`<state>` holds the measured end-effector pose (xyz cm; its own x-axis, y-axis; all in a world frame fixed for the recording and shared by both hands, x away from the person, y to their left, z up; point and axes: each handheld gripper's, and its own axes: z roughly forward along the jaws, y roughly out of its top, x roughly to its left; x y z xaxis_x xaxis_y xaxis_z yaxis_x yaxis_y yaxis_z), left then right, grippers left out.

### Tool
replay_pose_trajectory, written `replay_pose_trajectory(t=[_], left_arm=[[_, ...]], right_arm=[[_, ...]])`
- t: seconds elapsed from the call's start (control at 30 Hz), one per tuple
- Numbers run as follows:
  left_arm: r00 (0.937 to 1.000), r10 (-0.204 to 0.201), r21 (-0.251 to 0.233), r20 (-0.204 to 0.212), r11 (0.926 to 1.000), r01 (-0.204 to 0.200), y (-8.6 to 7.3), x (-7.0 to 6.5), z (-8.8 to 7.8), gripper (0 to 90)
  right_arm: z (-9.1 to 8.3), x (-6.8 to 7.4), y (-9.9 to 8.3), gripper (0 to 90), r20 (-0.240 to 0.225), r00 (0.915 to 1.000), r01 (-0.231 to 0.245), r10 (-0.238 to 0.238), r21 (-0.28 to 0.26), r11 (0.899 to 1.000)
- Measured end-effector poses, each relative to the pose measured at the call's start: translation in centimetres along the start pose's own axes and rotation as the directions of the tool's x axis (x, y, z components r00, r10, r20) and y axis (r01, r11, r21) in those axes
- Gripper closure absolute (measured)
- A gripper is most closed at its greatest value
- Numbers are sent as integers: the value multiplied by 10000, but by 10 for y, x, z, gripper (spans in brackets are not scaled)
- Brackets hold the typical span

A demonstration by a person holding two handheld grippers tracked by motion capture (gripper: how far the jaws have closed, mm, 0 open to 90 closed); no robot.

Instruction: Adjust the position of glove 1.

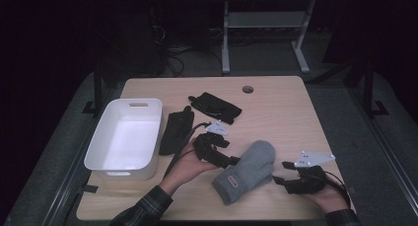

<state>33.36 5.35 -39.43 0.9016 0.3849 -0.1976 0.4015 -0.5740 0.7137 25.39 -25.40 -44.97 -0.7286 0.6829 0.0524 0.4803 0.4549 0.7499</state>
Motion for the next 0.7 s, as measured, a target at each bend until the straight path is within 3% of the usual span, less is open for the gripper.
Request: replay_pose_trajectory(t=[0.1, 0.3, 0.53, 0.7], left_arm=[[9999, -40, 61, 108, 10000, 40, 5, 3, 15, 242], [9994, -44, 524, 355, 9986, 25, 8, 3, 42, 225], [9998, -90, 1133, 168, 9935, 71, -1, 9, 59, 209], [9987, -336, 1200, 383, 9924, 288, -5, 13, 65, 195]], right_arm=[[3, -13, -3, 271, 707, 9972, -249, 248, 5, 9997], [8, -29, -8, 230, 1440, 9878, -614, 592, 106, 9981], [11, -31, -10, 213, 1724, 9825, -748, 698, 225, 9969], [16, -31, -10, 205, 1857, 9800, -806, 715, 421, 9959]])
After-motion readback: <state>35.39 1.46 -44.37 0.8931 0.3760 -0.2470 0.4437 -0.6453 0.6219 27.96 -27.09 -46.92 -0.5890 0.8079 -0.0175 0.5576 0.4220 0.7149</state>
